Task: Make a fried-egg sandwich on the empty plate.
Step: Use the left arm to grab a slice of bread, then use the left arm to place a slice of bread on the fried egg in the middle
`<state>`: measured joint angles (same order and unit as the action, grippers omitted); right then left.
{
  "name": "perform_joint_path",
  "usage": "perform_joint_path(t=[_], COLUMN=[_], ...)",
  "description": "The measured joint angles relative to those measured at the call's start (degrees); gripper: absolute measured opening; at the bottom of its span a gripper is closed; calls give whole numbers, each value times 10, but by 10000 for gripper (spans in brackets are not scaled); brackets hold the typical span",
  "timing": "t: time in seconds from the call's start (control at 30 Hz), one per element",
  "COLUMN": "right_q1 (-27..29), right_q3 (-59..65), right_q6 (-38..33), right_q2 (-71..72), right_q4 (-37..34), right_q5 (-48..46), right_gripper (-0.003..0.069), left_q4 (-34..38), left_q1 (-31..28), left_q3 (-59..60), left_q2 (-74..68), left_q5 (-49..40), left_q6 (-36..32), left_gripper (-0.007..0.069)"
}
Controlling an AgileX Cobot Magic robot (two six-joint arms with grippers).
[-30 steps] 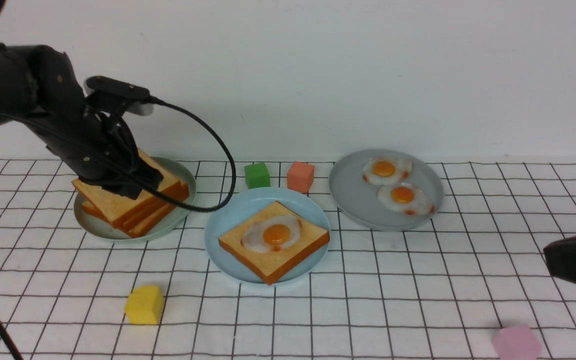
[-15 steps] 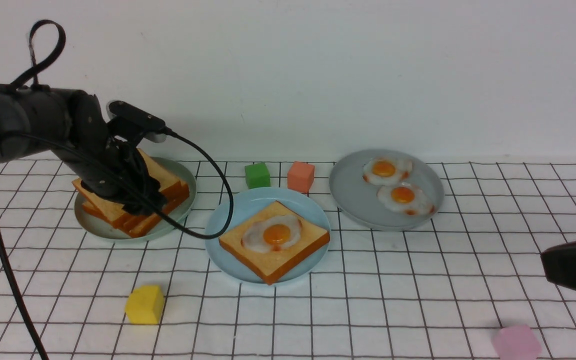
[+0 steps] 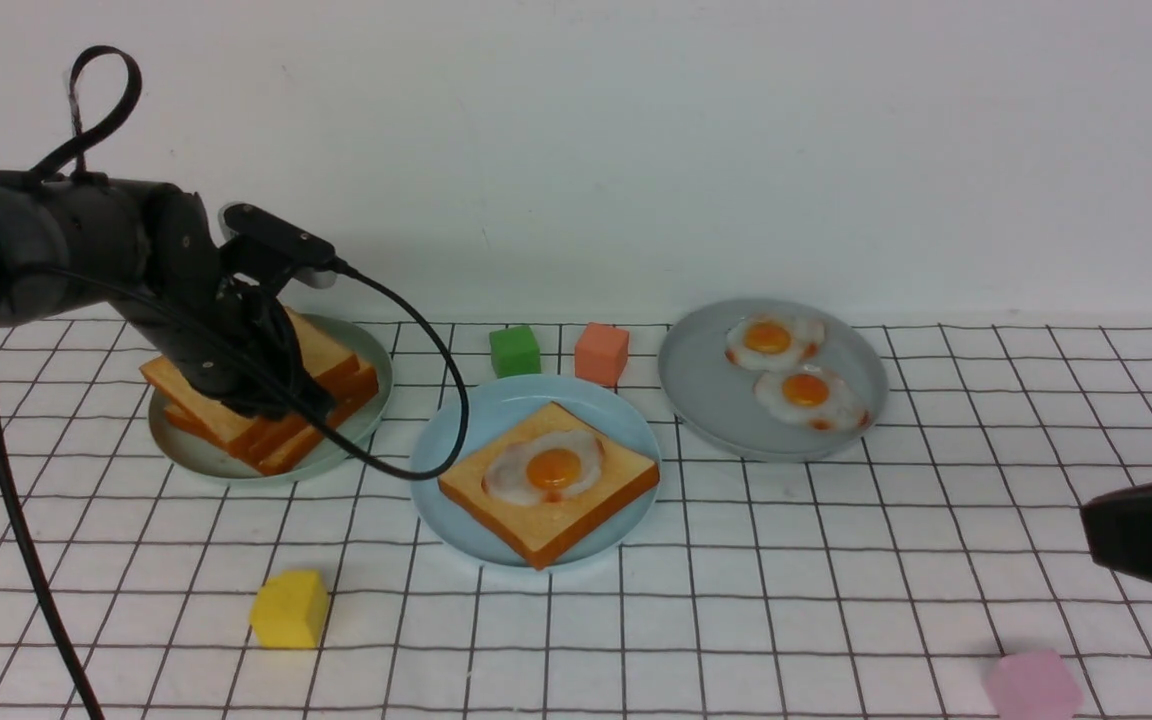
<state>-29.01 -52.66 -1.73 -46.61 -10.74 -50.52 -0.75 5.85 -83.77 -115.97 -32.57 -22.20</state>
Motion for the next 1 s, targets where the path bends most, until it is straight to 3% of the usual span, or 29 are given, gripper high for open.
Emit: perform_joint_path(t=[0.33,0.67,0.83,1.0], right_q1=[0,0,0,0], right_q3=[0,0,0,0], right_q6=[0,1,1,1], right_q2=[3,28,32,32], right_q4=[17,32,32,32], right_q5=[0,-32,-47,-48], right_gripper=[29,32,32,32], left_q4=[13,63,62,61], left_q1=[13,183,233,245], left_q3=[3,3,3,4], left_q2=[88,106,79,64], left_q5=[-27,-61,-50,-29], left_q6=[16,28,31,31], left_gripper=[8,6,6,6])
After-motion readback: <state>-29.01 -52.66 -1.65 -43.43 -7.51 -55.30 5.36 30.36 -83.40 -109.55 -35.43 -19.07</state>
